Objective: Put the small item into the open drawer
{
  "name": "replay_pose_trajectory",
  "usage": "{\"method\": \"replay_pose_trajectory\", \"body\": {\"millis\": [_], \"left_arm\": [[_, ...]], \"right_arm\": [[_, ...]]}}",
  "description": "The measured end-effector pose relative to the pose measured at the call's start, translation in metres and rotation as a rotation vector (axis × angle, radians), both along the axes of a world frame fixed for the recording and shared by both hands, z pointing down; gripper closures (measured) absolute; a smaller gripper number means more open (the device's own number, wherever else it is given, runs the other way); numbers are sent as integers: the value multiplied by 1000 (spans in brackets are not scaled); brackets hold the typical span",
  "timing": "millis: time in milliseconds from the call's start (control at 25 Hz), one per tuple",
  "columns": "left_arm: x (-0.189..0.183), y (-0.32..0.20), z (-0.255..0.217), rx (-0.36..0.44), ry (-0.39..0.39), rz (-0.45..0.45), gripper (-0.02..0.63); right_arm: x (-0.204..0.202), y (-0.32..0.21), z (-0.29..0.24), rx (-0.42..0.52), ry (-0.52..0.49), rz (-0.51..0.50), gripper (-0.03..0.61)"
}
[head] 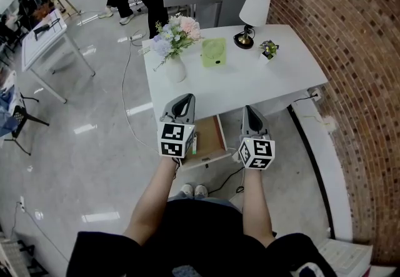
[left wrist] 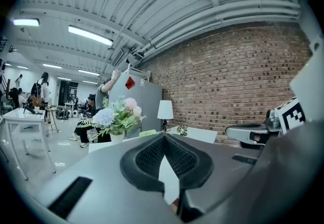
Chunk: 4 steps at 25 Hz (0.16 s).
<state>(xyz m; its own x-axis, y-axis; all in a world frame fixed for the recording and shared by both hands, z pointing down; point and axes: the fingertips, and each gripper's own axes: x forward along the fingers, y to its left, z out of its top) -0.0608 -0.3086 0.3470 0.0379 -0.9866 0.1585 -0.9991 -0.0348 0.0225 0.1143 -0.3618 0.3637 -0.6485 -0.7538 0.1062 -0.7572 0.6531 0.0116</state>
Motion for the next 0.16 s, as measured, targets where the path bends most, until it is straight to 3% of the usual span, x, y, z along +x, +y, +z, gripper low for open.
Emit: {"method": "replay_pose_trajectory", "body": {"millis": [160], "left_arm": [[-1,-1,0,-1,-2,-2,592]], "right_arm": [[1,-2,1,-1,2,1,580]]}}
